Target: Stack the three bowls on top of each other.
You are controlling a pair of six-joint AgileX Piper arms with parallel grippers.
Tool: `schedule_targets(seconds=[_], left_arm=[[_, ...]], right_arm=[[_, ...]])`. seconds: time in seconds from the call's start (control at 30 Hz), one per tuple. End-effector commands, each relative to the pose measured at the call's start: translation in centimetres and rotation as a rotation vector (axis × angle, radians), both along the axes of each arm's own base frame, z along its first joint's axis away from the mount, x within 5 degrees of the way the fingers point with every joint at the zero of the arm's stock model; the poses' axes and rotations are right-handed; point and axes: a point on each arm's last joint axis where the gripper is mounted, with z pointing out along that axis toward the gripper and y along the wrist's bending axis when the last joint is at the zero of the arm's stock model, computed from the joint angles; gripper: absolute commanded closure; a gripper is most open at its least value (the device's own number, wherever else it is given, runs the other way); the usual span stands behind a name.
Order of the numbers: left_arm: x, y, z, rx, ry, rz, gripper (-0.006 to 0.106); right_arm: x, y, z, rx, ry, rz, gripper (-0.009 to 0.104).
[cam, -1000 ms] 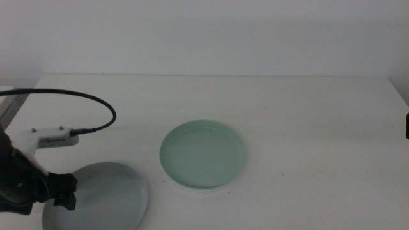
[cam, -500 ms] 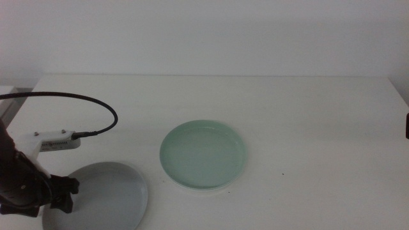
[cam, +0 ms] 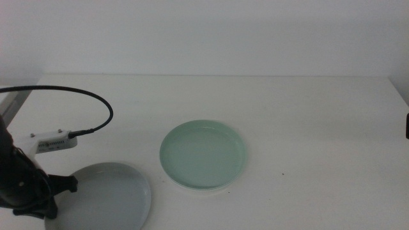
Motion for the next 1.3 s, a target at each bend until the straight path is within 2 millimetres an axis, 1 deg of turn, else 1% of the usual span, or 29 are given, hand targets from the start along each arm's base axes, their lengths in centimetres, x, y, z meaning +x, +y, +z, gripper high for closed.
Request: schedule_targets(seconds=[0.0, 0.07, 0.13, 0.17, 0.2, 0.27, 0.3, 0.33, 0.37, 0.4, 0.47, 0.57, 0.67, 0.73, 0.83, 0.9, 1.0, 1.13, 1.27], left_arm=[[-0.5, 0.0, 1.8, 0.013, 0.031, -0.01, 0.102], [-0.7, 0.0, 5.2, 0.022, 0.0, -0.009, 0.102], [-0.6, -0.2, 9.5, 0.003, -0.062, -0.001, 0.102], [-0.4, -0.6, 11.6, -0.017, -0.11, -0.006, 0.102], [-0.2, -1.0, 13.3, -0.039, -0.158, -0.018, 0.102], [0.7, -2.6, 16.8, -0.111, -0.293, -0.038, 0.102], [1.3, -3.4, 18.1, -0.143, -0.351, -0.072, 0.102], [2.0, -4.4, 18.9, -0.165, -0.385, -0.106, 0.102], [3.0, -5.4, 19.2, -0.174, -0.395, -0.14, 0.102], [3.8, -6.2, 19.1, -0.174, -0.388, -0.166, 0.102], [6.2, -8.2, 18.0, -0.182, -0.353, -0.219, 0.102], [9.8, -10.9, 14.9, -0.191, -0.314, -0.262, 0.102], [12.4, -13.0, 11.7, -0.194, -0.293, -0.281, 0.102], [13.6, -13.9, 9.8, -0.193, -0.265, -0.289, 0.102], [14.5, -15.0, 7.0, -0.19, -0.215, -0.309, 0.102], [14.8, -15.4, 5.9, -0.196, -0.209, -0.321, 0.102], [15.2, -15.8, 5.1, -0.221, -0.225, -0.338, 0.102], [15.4, -16.0, 4.2, -0.241, -0.205, -0.331, 0.1], [15.4, -16.2, 3.9, -0.265, -0.206, -0.353, 0.089]], right_arm=[[0.0, 0.0, -0.1, 0.005, -0.001, -0.003, 0.02], [0.0, 0.0, -0.1, 0.005, -0.001, -0.003, 0.02], [0.0, 0.0, -0.1, 0.005, -0.001, -0.003, 0.02], [0.0, 0.0, -0.1, 0.005, -0.001, -0.003, 0.02], [0.0, 0.0, -0.1, 0.005, -0.001, -0.003, 0.02], [0.0, 0.0, -0.1, 0.005, -0.001, -0.003, 0.02], [0.0, 0.0, -0.1, 0.005, -0.001, -0.003, 0.02], [0.0, 0.0, -0.1, 0.005, -0.001, -0.003, 0.02], [0.0, 0.0, -0.1, 0.005, -0.001, -0.003, 0.02], [0.0, 0.0, -0.1, 0.005, -0.001, -0.003, 0.02], [0.0, 0.0, -0.1, 0.005, -0.001, -0.003, 0.02], [0.0, 0.0, -0.1, 0.005, -0.001, -0.003, 0.02], [0.0, 0.0, -0.1, 0.003, -0.002, -0.004, 0.02], [0.0, 0.0, -0.1, 0.003, -0.002, -0.004, 0.02], [0.0, 0.0, -0.1, 0.003, -0.002, -0.004, 0.02], [0.0, 0.0, -0.1, 0.003, -0.002, -0.004, 0.02], [0.0, 0.0, -0.1, 0.003, -0.002, -0.004, 0.02], [0.0, 0.0, -0.1, 0.003, -0.002, -0.004, 0.02], [0.0, 0.0, -0.1, 0.003, -0.002, -0.004, 0.02]])
